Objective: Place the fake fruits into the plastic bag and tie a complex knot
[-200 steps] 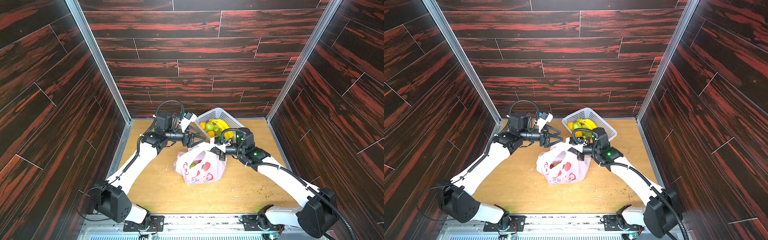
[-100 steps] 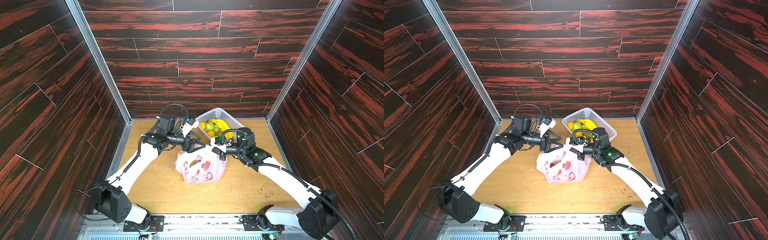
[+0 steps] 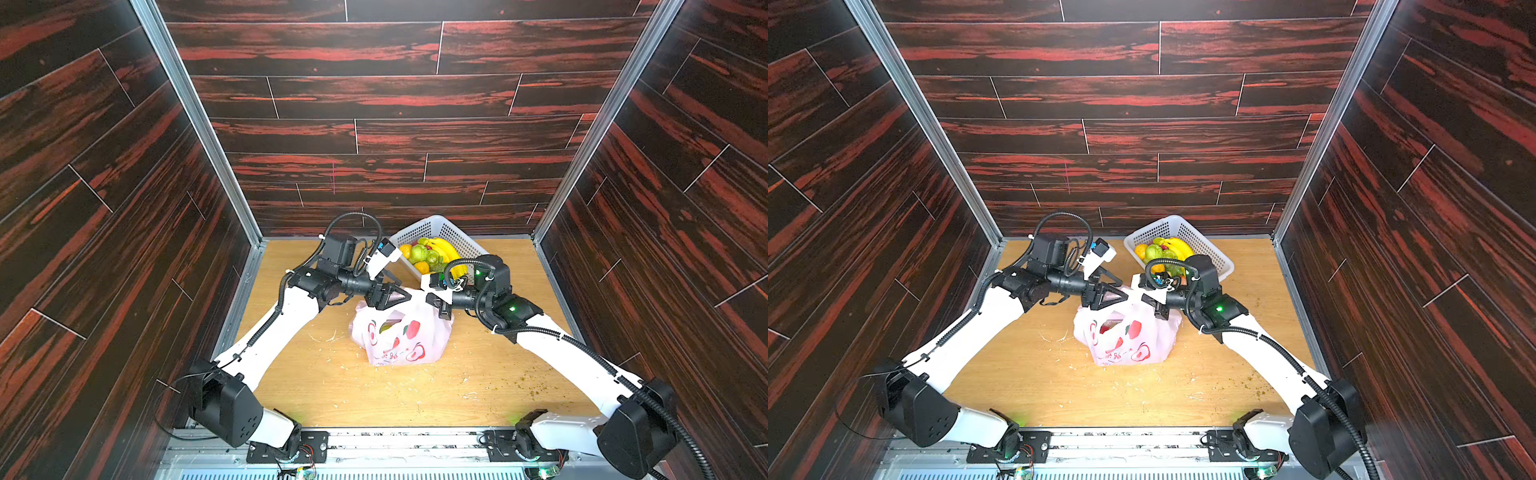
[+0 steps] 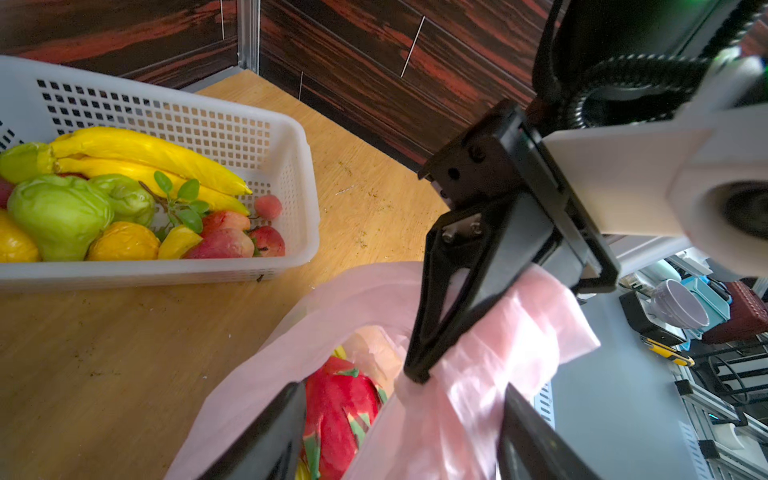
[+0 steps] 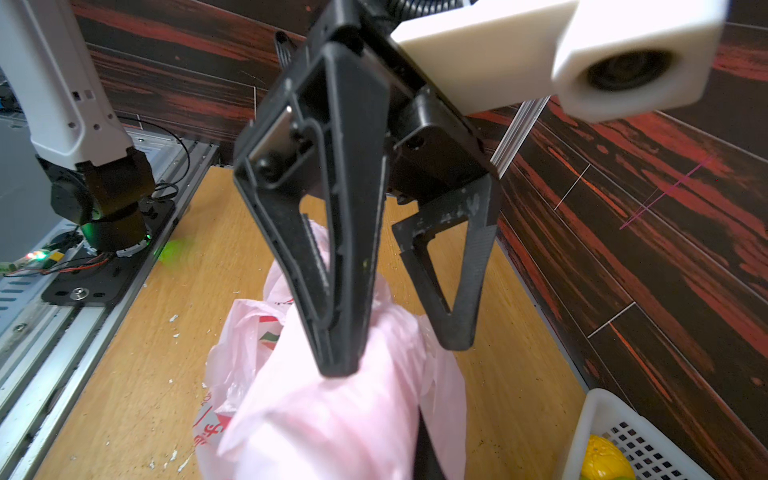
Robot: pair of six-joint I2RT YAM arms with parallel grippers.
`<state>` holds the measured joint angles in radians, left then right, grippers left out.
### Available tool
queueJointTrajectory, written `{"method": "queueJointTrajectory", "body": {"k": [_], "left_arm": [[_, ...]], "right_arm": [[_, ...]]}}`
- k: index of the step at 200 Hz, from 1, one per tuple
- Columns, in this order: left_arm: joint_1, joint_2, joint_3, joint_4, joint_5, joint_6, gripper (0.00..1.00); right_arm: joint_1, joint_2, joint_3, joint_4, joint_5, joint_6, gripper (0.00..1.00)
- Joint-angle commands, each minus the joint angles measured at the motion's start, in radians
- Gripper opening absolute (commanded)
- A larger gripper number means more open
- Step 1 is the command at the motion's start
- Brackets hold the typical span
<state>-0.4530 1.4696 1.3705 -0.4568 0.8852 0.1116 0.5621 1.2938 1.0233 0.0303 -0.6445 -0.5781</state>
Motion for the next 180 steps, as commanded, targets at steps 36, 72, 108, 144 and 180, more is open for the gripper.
{"method": "queueJointTrajectory", "body": {"k": [36,72,108,144,180], "left_arm": [[-0.01,0.009,-0.022,-0.034,-0.002,0.037,0.63],[-0.013,0.011,-0.029,-0.05,0.0,0.05,0.51],[-0.013,0.006,-0.028,-0.033,0.014,0.044,0.18],[-0.013,-0.007,-0.033,-0.034,-0.011,0.057,0.0],[-0.014,-0.024,-0.038,-0.057,-0.075,0.088,0.0]], "right_arm": [[0.006,-0.043,-0.004,0.069,-0.011,-0.009,0.0],[0.007,-0.044,-0.006,0.084,0.008,-0.003,0.0],[0.007,-0.033,-0.004,0.064,0.006,-0.012,0.0],[0.007,-0.043,0.002,0.014,0.038,-0.017,0.0],[0.005,-0.066,0.036,-0.134,0.12,-0.024,0.23]]}}
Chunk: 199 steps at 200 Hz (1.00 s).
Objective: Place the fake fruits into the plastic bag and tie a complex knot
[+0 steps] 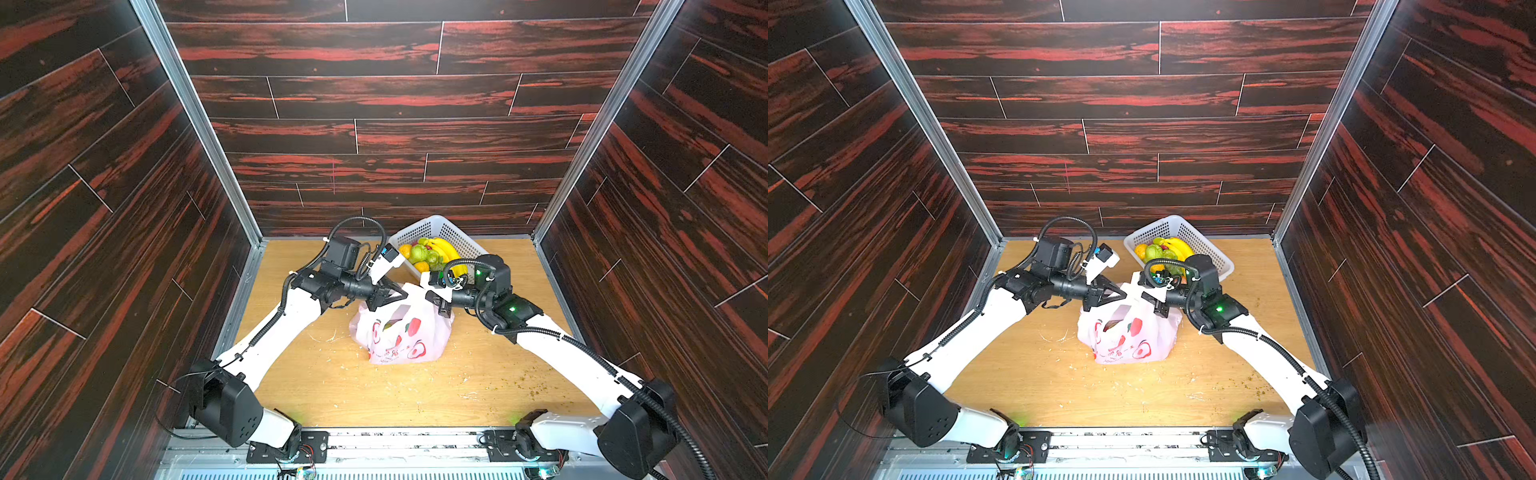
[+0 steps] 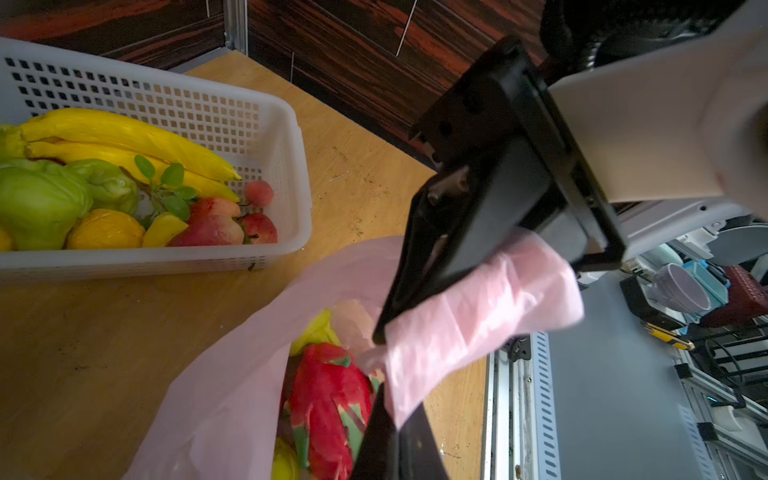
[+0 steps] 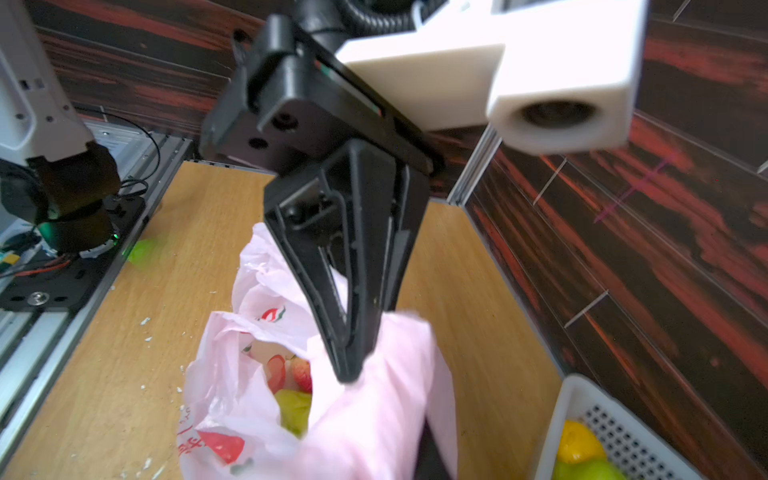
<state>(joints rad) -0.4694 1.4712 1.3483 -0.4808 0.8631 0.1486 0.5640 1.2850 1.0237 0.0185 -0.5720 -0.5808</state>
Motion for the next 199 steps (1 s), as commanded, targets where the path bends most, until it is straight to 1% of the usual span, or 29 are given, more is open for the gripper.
{"method": "queueJointTrajectory", "body": {"k": [1,23,58,77,90,117,129,142,152,171,199], "left_arm": [[0.003,-0.026,-0.015,-0.034,-0.055,0.053,0.0],[0.003,-0.032,-0.012,-0.039,-0.071,0.078,0.0],[0.003,-0.031,-0.006,-0.031,-0.087,0.098,0.0],[0.003,-0.028,-0.005,-0.033,-0.09,0.104,0.0],[0.003,-0.027,-0.007,-0.029,-0.087,0.108,0.0],[0.003,-0.028,-0.019,-0.002,-0.082,0.105,0.0],[0.003,-0.029,-0.023,0.006,-0.079,0.106,0.0],[0.003,-0.031,-0.025,0.016,-0.079,0.107,0.0],[0.004,-0.032,-0.027,0.018,-0.08,0.11,0.0],[0.003,-0.032,-0.028,0.016,-0.082,0.122,0.0],[0.003,-0.032,-0.033,0.021,-0.082,0.136,0.0]], "right_arm": [[0.004,-0.058,0.037,-0.129,0.051,-0.022,0.23],[0.0,-0.084,0.054,-0.26,0.095,-0.031,0.36],[-0.005,-0.147,0.056,-0.416,0.106,-0.03,0.59],[-0.005,-0.167,0.064,-0.471,0.107,-0.011,0.7],[-0.005,-0.166,0.078,-0.477,0.109,0.024,0.75],[0.002,-0.12,0.144,-0.483,0.125,0.129,0.79],[0.012,-0.096,0.167,-0.472,0.15,0.16,0.82],[0.024,-0.064,0.202,-0.481,0.149,0.16,0.88],[0.034,-0.033,0.235,-0.5,0.161,0.154,0.9],[0.05,0.024,0.294,-0.544,0.187,0.138,0.92],[0.058,0.094,0.352,-0.573,0.196,0.128,0.92]]}}
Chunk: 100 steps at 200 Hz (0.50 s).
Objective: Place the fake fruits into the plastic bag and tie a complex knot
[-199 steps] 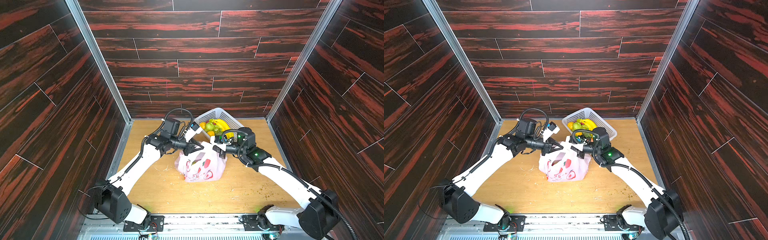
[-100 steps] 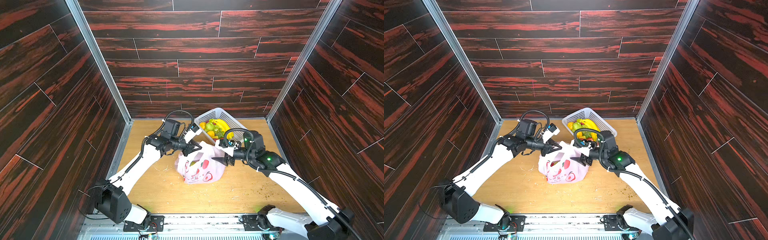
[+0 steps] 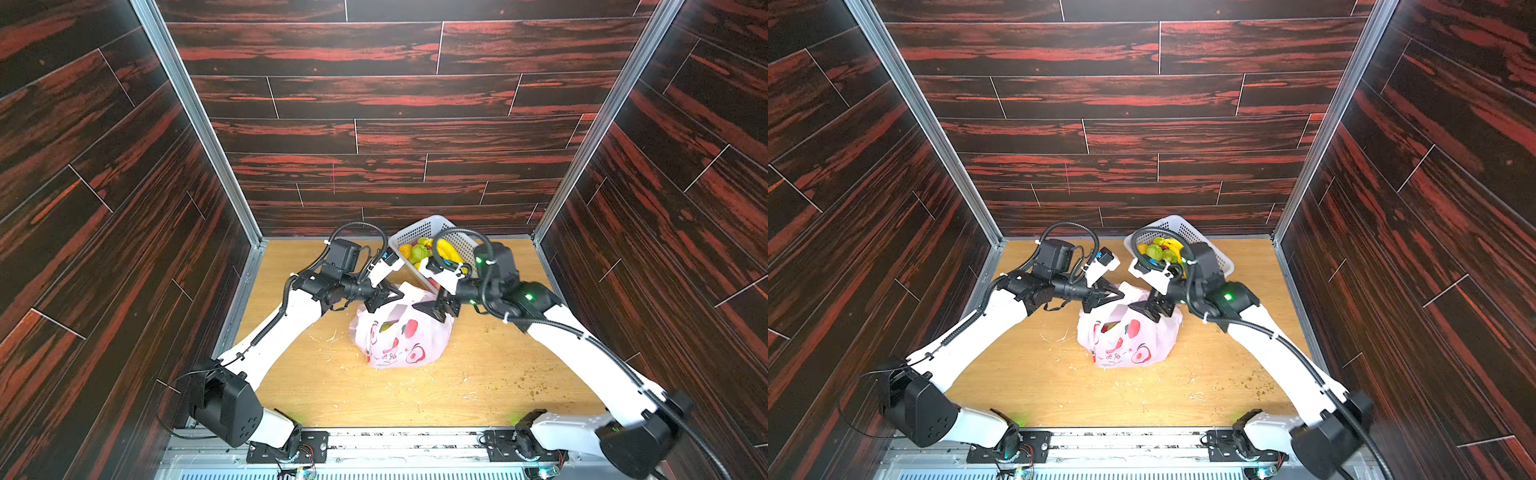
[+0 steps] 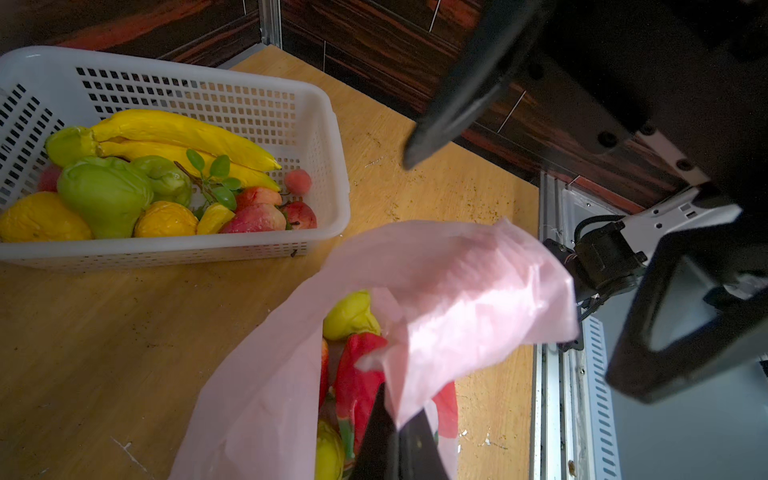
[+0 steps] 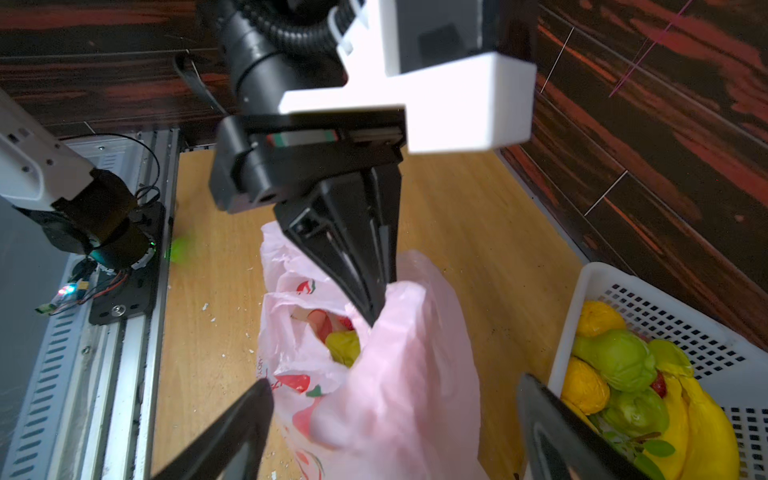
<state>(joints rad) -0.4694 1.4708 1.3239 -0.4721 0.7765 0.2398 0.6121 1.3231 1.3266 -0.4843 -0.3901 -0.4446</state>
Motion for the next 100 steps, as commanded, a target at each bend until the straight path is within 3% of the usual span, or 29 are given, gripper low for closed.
{"method": "queueJointTrajectory", "body": {"k": [1,100], "left_arm": [[0.003,-0.031,-0.009,0.012,0.004,0.046,0.0],[0.002,-0.07,-0.077,0.102,-0.042,0.06,0.0]], "right_arm": [[0.011,0.058,0.051,-0.071,0.014,-0.009,0.92],[0.024,0.179,0.111,-0.105,-0.029,0.035,0.61]]}}
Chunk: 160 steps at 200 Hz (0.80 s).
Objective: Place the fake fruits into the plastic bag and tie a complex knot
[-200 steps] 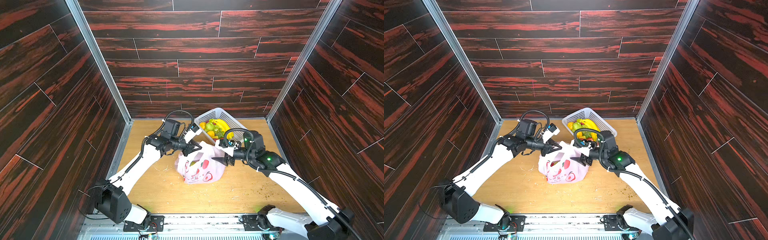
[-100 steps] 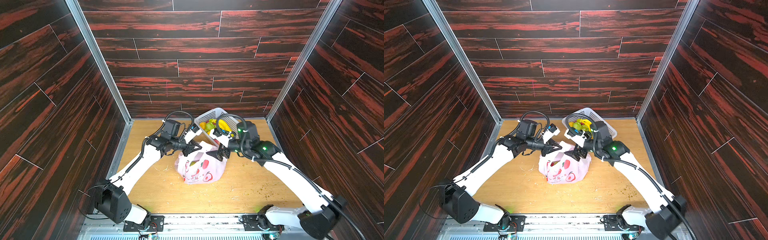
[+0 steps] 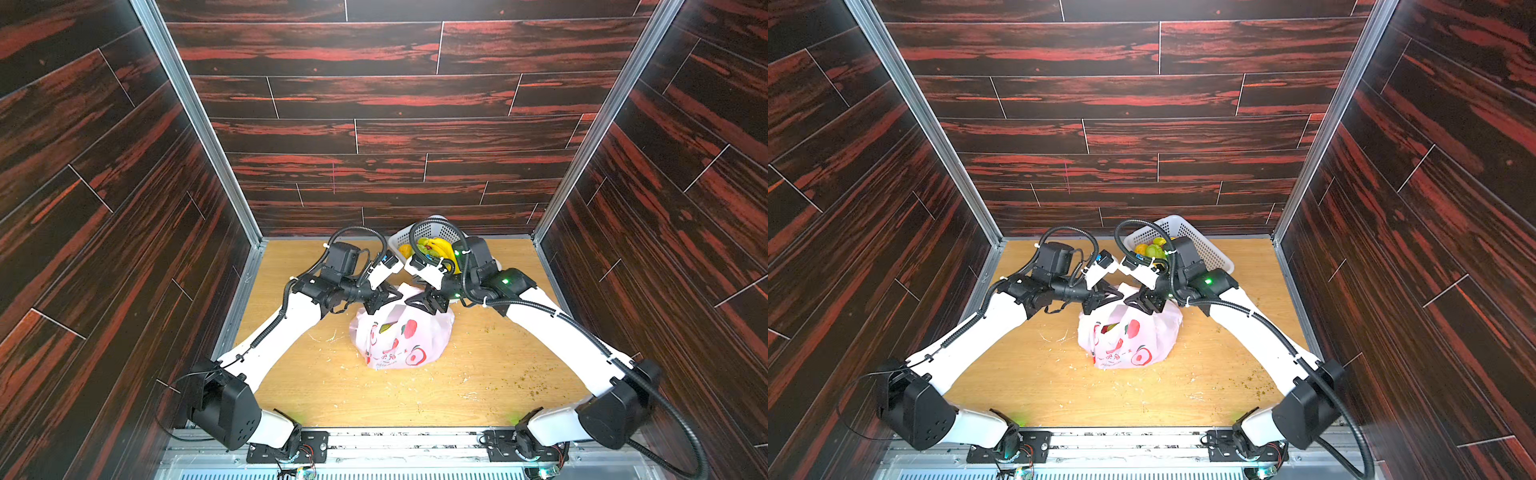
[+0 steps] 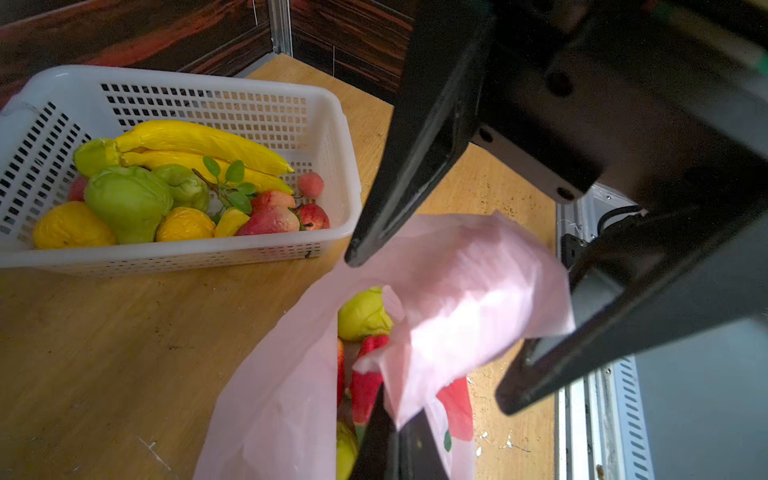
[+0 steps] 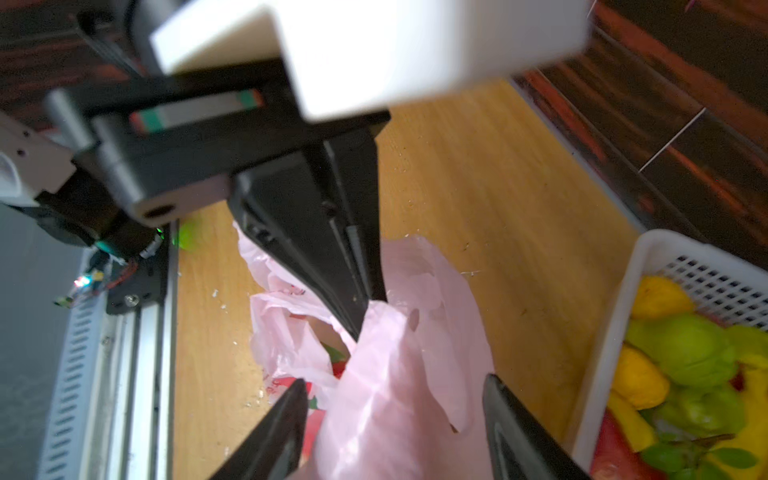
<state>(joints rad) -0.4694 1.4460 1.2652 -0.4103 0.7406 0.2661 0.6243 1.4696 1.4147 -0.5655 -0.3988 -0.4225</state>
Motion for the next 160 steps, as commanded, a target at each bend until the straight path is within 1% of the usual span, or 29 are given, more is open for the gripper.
{"method": "queueJointTrajectory", "body": {"k": [1,34,52,70,97,114,132,143,157,160], "left_arm": [[0.002,-0.045,-0.018,0.04,-0.006,0.034,0.0],[0.001,-0.045,-0.017,0.044,-0.01,0.034,0.0],[0.0,-0.043,-0.018,0.048,-0.012,0.033,0.0],[0.0,-0.043,-0.019,0.052,-0.017,0.03,0.0],[0.0,-0.046,-0.023,0.084,-0.032,0.003,0.0],[0.001,-0.053,-0.031,0.103,-0.032,-0.011,0.0],[0.0,-0.072,-0.047,0.128,-0.048,-0.039,0.18],[0.002,-0.09,-0.056,0.126,-0.081,-0.056,0.28],[0.004,-0.12,-0.083,0.125,-0.143,-0.082,0.36],[0.005,-0.124,-0.091,0.126,-0.154,-0.084,0.39]], "right_arm": [[0.011,0.034,0.024,-0.024,-0.02,0.013,0.61],[0.016,0.04,0.008,-0.01,-0.041,0.024,0.49],[0.016,0.042,0.0,-0.002,-0.05,0.031,0.39],[0.016,0.039,-0.005,0.002,-0.059,0.034,0.27],[0.018,0.027,-0.024,0.015,-0.067,0.029,0.13],[0.018,0.015,-0.035,0.029,-0.049,0.027,0.0],[0.019,-0.002,-0.049,0.049,-0.024,0.026,0.0],[0.019,-0.014,-0.057,0.062,-0.006,0.024,0.0],[0.019,-0.028,-0.066,0.079,0.016,0.017,0.0],[0.018,-0.029,-0.067,0.082,0.02,0.015,0.0]]}}
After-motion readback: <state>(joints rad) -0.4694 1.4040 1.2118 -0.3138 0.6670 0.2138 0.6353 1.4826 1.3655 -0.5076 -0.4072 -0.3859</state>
